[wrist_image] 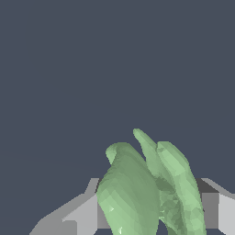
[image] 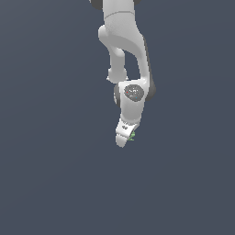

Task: Pick up the object and move it to a goal position.

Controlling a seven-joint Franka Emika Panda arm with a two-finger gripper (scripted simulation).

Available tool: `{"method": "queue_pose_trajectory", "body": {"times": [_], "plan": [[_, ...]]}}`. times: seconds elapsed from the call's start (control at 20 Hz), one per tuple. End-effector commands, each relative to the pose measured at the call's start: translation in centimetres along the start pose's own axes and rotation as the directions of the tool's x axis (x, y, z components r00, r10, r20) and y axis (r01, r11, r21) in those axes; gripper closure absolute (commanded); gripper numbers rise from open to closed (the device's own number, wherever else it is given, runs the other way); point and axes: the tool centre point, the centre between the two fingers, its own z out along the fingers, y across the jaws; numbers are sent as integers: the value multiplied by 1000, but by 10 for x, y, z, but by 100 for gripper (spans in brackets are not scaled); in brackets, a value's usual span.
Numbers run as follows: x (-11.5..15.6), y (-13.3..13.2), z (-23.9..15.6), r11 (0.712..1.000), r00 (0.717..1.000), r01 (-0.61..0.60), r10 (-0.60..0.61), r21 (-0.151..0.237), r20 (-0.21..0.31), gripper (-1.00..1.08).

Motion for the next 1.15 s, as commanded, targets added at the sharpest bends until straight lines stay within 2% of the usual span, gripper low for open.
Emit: {"method": "queue_pose_trajectory", "body": {"times": [0.0, 0.6, 0.85, 1.1], "plan": [[19, -9, -12, 1000, 1000, 2, -2, -1, -1, 108], [128, -58, -76, 1000, 1000, 2, -2, 0, -1, 108], [150, -65, -88, 1000, 1000, 2, -2, 0, -1, 108], [155, -66, -91, 1000, 1000, 2, -2, 0, -1, 108]]}}
